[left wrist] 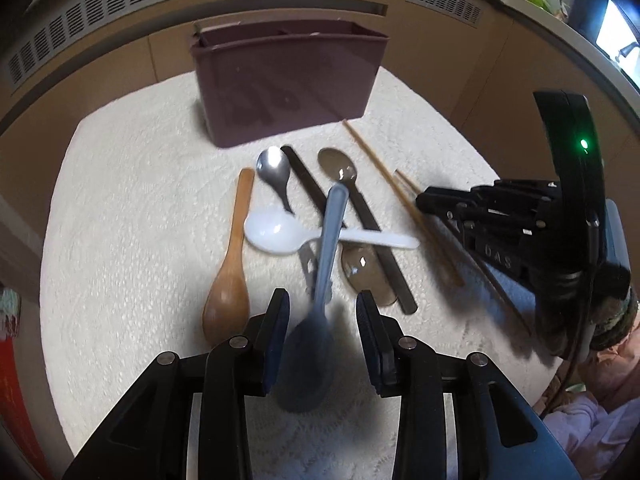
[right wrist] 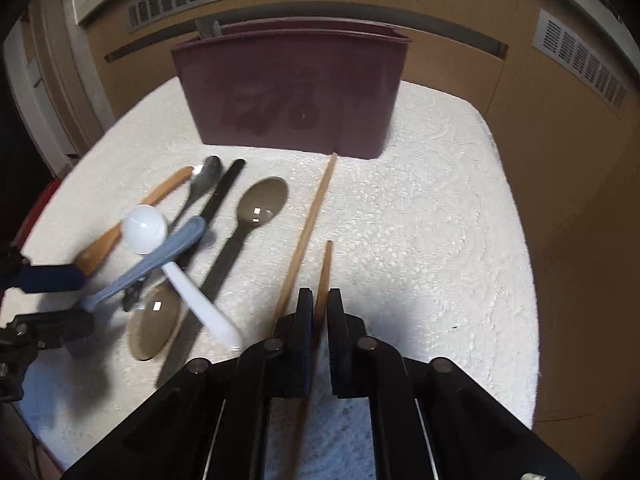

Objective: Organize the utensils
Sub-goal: 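Grasp a wooden chopstick with the right tool while the left tool grasps the blue-grey spoon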

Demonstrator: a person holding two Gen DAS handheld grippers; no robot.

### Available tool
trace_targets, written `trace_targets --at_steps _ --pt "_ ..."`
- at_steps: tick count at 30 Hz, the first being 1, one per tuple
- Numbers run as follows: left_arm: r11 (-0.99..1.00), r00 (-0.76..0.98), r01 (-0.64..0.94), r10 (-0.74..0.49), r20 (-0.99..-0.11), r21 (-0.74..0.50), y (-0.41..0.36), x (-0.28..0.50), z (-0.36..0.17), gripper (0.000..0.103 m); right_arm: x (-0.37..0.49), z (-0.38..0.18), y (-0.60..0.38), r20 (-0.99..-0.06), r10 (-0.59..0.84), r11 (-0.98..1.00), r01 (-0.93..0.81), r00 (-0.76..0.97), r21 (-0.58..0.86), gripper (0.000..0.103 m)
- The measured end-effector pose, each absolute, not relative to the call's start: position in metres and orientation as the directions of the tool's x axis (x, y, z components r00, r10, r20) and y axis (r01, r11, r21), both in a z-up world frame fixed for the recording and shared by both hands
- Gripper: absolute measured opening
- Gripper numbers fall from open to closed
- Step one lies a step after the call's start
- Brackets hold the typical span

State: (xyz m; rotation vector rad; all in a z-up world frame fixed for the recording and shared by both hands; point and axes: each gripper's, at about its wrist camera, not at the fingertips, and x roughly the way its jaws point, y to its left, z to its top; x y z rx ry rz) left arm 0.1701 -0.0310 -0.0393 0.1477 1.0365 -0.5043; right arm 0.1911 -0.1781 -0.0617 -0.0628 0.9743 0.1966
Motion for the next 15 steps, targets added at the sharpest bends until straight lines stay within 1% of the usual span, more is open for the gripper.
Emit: trace_targets --at_steps 6,9,12,13,14,15 --pt "0.844 0.378 0.525 -0.343 -0.860 -0.107 -0.058 0.205 -0.033 0.036 0.176 -0.047 -0.194 -0.794 0.186 0.978 -0.185 0.578 0.095 0.005" --pt "0.854 0.331 0.507 -0.319 -0.888 -0.118 -0.073 0.231 -0.045 0.036 0.170 -0.041 -0.199 -0.777 0.211 0.975 -0.186 0.594 0.123 0.005" --pt "0.862 0.311 0.496 -0.289 -0.906 -0.105 -0.083 0.241 -0.058 0.035 0.167 -0.039 -0.202 -0.768 0.218 0.974 -0.179 0.602 0.137 0.005" --pt "0.863 0.317 0.497 -0.280 -0.906 -0.093 -0.084 0.241 -0.060 0.032 0.166 -0.039 -0.203 -0.765 0.221 0.974 -0.176 0.605 0.142 0.005" --pt "0.866 0.334 0.493 -0.271 -0.903 -0.077 -0.084 0.240 -0.062 0.026 0.165 -0.039 -0.204 -0.764 0.220 0.974 -0.173 0.607 0.144 0.005" --pt "0.869 0.354 0.490 -0.267 -0.897 -0.065 -0.083 0.237 -0.063 0.016 0.165 -0.038 -0.205 -0.763 0.221 0.975 -0.170 0.608 0.146 0.005"
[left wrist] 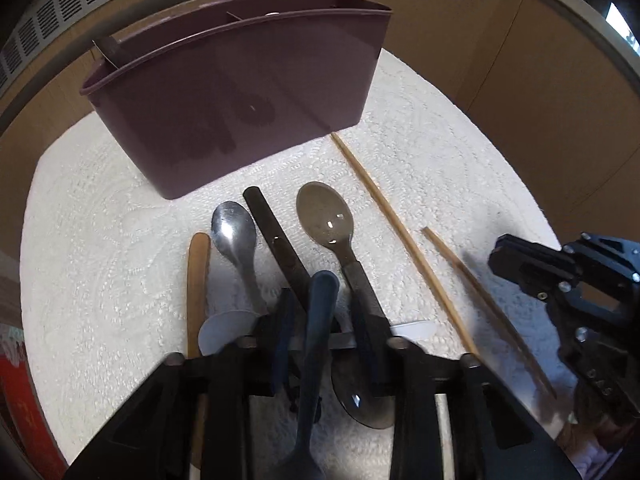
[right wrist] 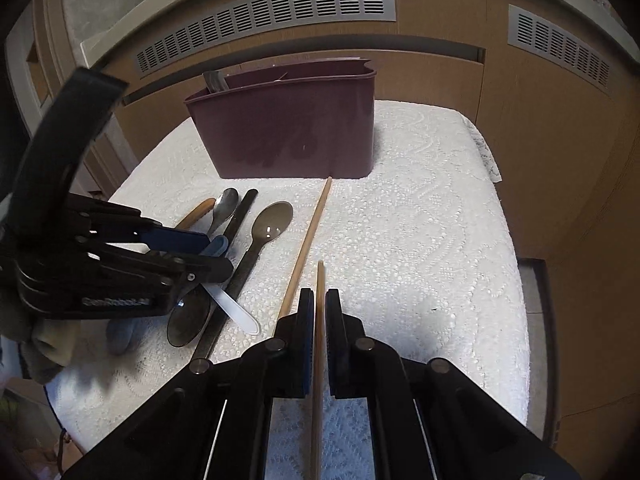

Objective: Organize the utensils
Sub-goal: 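Grasp a wooden chopstick with the right tool while the left tool grasps the blue-grey spoon, then lift the chopstick and blue-grey spoon and drop them into the maroon caddy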

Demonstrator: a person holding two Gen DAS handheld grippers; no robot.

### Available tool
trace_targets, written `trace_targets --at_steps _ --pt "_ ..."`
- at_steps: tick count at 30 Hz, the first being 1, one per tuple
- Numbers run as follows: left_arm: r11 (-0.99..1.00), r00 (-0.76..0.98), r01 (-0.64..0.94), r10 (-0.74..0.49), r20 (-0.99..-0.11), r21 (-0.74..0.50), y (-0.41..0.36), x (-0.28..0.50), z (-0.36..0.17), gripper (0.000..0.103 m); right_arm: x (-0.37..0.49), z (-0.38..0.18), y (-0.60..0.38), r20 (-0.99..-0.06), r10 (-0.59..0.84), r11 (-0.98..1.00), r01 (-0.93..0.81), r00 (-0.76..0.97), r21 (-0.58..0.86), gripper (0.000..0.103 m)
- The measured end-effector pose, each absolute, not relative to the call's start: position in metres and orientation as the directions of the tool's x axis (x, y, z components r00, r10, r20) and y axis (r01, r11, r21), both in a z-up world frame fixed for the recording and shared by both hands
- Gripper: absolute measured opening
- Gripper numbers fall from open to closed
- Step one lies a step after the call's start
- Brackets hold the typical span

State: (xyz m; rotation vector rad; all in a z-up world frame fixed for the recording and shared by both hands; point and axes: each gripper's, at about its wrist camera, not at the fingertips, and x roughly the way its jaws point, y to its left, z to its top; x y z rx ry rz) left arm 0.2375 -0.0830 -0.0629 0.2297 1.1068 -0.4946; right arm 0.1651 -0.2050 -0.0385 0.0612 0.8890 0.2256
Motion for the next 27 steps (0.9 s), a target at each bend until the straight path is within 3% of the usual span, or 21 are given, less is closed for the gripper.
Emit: trace_targets --at_steps 10,13,15,17,18,21,27 --pt "0.931 0.628 0.343 -0.325 -0.707 -0.124 -0.019 0.173 -0.003 0.015 0.159 -0.041 -0.203 -0.770 0.220 0.970 -0.217 0.599 0.109 0.007" --pt "0.937 0.678 0.306 -0.339 -0.653 -0.168 -0.006 0.164 0.008 0.015 0.161 -0.049 -0.201 -0.798 0.229 0.968 -0.215 0.557 0.129 0.025" --pt "0.934 0.690 0.300 -0.354 -0.631 -0.196 -0.001 0.160 0.011 0.015 0.162 -0.053 -0.199 -0.811 0.211 0.972 -0.207 0.546 0.114 0.028" --pt "0.930 0.690 0.301 -0.364 -0.626 -0.208 -0.001 0.160 0.010 0.015 0.163 -0.058 -0.194 -0.823 0.181 0.976 -0.201 0.538 0.084 0.024" --pt "0.930 0.689 0.303 -0.366 -0.626 -0.210 -0.001 0.161 0.009 0.015 0.164 -0.062 -0.191 -0.834 0.167 0.977 -0.205 0.525 0.066 0.004" --pt "0.928 0.694 0.301 -0.370 -0.617 -0.219 0.002 0.159 0.012 0.014 0.161 -0.064 -0.184 -0.835 0.116 0.979 -0.202 0.538 0.006 0.005" --pt "0.926 0.724 0.306 -0.377 -0.577 -0.220 0.006 0.148 0.028 0.014 0.151 -0.020 -0.198 -0.762 0.166 0.982 -0.173 0.626 0.071 0.005"
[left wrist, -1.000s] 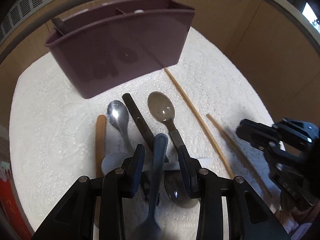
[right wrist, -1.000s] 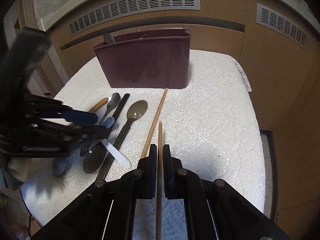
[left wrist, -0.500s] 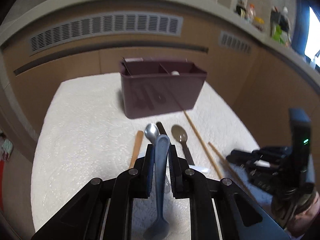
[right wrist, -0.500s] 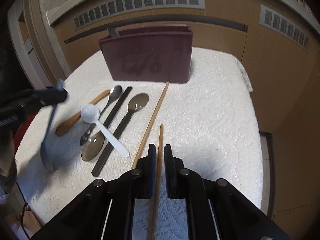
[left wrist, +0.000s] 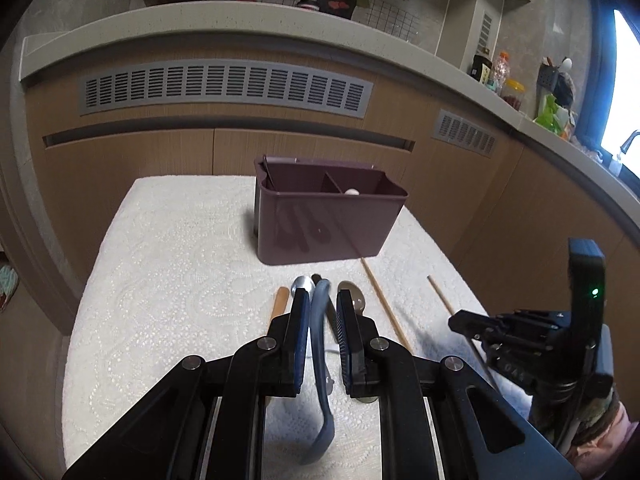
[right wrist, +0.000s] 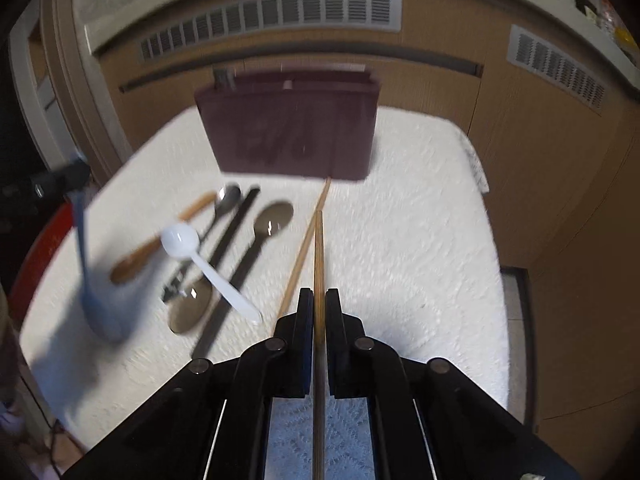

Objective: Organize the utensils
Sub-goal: 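Lift the chopstick and blue-grey spoon and drop them into the maroon caddy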

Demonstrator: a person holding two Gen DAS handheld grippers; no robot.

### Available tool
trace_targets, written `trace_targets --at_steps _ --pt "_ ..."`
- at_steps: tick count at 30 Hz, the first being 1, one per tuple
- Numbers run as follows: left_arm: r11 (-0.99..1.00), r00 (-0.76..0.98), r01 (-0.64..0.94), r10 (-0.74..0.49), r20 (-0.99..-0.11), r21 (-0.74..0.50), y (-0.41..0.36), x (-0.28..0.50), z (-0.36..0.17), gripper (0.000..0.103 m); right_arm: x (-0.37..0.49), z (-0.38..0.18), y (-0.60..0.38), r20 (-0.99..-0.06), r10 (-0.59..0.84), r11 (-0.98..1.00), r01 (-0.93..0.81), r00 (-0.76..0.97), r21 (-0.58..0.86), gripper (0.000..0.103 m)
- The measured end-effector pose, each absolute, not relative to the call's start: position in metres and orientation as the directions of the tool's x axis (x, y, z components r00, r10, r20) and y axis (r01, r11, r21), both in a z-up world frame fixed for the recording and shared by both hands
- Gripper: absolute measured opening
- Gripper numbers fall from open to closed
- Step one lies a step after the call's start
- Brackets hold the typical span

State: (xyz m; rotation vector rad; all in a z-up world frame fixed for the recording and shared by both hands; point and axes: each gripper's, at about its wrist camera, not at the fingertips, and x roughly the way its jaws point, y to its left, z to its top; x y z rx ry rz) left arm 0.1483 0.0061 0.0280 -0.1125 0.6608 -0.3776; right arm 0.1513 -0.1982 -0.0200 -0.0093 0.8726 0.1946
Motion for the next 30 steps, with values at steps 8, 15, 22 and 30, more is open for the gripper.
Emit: trace_targets --at_steps 8,15,22,30 --pt "0.933 0.713 0.294 -0.360 -0.601 -0.210 0.004 0.155 0.027 0.013 0.145 0.005 -0.199 -0.708 0.199 0.978 -0.189 0.677 0.094 0.005" --pt "0.901 0.532 0.290 -0.431 -0.729 -0.322 -0.005 0.168 -0.019 0.034 0.150 -0.015 -0.204 -0.745 0.181 0.981 -0.169 0.642 0.093 0.005" --pt "0.902 0.450 0.269 -0.428 -0.784 -0.338 -0.039 0.185 -0.043 0.044 0.155 -0.028 -0.206 -0.761 0.169 0.984 -0.157 0.627 0.089 0.005" --pt "0.923 0.378 0.328 -0.326 -0.867 -0.204 -0.077 0.226 -0.062 0.033 0.155 -0.034 -0.208 -0.768 0.176 0.982 -0.162 0.615 0.096 0.005"
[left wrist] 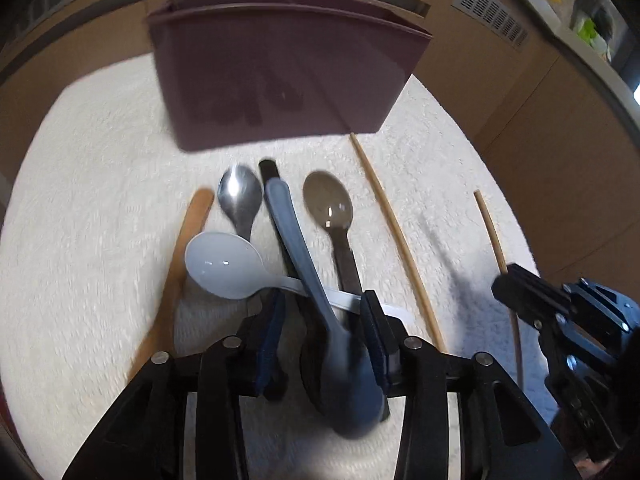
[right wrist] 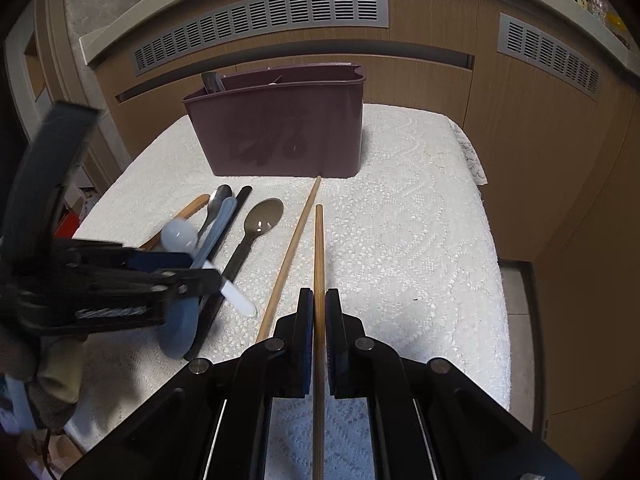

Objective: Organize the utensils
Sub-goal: 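Lift the chopstick and blue-grey spoon and drop them into the maroon caddy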

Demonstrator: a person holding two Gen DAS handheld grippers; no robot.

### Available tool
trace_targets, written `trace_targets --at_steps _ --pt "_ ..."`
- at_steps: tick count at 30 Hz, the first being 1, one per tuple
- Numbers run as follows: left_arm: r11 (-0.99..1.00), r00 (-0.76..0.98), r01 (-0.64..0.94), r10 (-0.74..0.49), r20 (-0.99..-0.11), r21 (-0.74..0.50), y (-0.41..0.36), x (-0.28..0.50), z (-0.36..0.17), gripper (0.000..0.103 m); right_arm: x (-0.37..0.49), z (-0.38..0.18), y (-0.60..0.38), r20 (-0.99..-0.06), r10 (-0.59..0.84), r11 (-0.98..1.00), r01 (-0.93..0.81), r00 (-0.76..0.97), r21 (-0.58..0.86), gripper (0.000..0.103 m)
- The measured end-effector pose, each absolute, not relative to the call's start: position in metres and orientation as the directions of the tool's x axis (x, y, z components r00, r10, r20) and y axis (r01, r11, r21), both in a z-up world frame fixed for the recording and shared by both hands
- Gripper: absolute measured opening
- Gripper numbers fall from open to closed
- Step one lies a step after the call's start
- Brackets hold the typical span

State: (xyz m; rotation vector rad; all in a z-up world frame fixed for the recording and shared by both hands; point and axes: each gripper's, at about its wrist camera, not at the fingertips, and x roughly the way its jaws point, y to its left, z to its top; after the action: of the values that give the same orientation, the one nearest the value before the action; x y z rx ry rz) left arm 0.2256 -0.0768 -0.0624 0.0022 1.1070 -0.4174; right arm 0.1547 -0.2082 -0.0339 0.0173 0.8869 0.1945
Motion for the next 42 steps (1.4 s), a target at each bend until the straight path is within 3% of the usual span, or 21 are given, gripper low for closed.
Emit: trace_targets --at_steps 1,3,15,33,37,42 --pt "0.920 0.384 0.341 -0.324 -0.865 -0.193 -0.079 0.229 -0.060 0.021 0.155 -0.035 -0.208 -0.769 0.178 0.982 -0.165 0.614 0.096 0.005" --pt "0.923 0.409 0.348 -0.306 -0.859 -0.163 -0.080 0.229 -0.055 0.007 0.156 -0.036 -0.207 -0.769 0.186 0.980 -0.169 0.612 0.103 0.005" --pt "0.905 0.527 0.325 -0.413 -0.742 -0.273 -0.025 0.177 -0.018 0.008 0.154 -0.029 -0.208 -0.741 0.245 0.969 -0.183 0.625 0.166 0.005" --pt "0.898 0.638 0.358 -0.435 -0.636 -0.254 -0.014 0.161 0.032 0.008 0.144 0.006 -0.201 -0.681 0.243 0.969 -0.211 0.690 0.132 0.005" --pt "0.892 0.709 0.389 -0.450 -0.543 -0.232 -0.014 0.176 0.075 0.008 0.151 0.040 -0.203 -0.613 0.267 0.963 -0.231 0.744 0.138 0.005" --pt "0.892 0.808 0.415 -0.452 -0.379 -0.179 -0.015 0.210 0.139 0.008 0.169 0.130 -0.197 -0.411 0.243 0.967 -0.251 0.879 0.035 0.005"
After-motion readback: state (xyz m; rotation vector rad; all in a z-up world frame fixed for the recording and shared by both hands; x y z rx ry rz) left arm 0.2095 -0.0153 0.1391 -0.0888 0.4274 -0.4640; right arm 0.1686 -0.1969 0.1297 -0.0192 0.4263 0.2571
